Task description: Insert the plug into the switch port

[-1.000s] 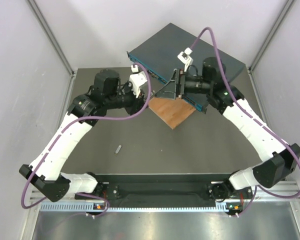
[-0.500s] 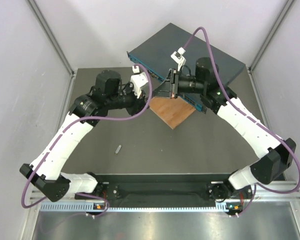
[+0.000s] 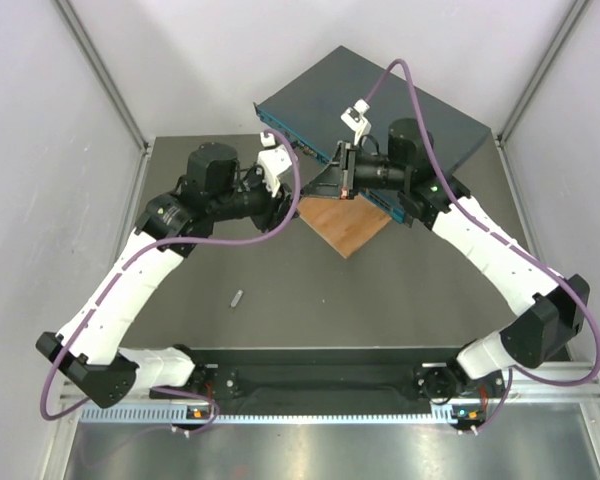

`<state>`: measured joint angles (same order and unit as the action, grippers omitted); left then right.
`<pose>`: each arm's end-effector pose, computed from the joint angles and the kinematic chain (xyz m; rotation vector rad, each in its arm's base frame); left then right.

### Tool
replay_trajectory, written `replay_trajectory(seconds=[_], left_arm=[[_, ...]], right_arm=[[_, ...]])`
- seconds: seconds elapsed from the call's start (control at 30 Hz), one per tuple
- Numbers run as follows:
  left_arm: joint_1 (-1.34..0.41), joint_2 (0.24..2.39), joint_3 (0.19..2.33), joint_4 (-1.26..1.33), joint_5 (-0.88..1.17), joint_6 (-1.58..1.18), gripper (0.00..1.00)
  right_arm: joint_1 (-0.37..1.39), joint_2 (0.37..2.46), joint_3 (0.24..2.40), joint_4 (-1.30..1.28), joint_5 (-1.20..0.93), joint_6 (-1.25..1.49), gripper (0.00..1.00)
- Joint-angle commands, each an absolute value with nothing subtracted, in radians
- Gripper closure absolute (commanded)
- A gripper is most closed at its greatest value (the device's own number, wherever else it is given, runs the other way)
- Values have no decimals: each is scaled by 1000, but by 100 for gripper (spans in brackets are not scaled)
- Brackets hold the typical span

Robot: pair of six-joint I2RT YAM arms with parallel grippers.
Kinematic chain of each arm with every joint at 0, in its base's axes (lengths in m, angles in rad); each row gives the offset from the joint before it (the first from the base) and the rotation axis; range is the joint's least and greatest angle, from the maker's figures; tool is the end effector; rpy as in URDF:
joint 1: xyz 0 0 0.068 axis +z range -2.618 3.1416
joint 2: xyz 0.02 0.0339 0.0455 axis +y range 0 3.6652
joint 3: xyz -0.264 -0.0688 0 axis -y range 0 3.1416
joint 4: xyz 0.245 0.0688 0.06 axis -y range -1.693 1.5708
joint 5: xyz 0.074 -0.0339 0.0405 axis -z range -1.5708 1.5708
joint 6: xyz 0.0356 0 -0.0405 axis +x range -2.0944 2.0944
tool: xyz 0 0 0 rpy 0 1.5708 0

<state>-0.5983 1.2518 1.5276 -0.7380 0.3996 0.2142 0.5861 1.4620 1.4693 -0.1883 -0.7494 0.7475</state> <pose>0.2006 -0.1535 0.4410 1.0402 1.7715 -0.6460 0.2651 0.2051 0.4197 -0.4684 1.9469 1.5691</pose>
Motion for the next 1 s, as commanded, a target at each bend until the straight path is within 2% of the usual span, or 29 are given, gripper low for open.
replay_trajectory(seconds=[0.0, 0.57, 0.9, 0.93, 0.97], left_arm=[[-601, 1218, 1519, -650, 396, 209, 59], [-601, 1213, 1476, -630, 371, 215, 61], [-604, 1223, 1465, -614, 377, 209, 88], [-606, 1221, 1462, -612, 374, 201, 96], [-604, 1220, 1460, -609, 370, 199, 100]], right_arm=[[592, 1457, 1462, -158, -736, 764, 100], [584, 1456, 1425, -110, -747, 877, 100], [584, 1460, 1420, -94, -755, 905, 100], [584, 1460, 1417, -77, -762, 914, 97], [583, 1459, 1410, -71, -770, 917, 85]])
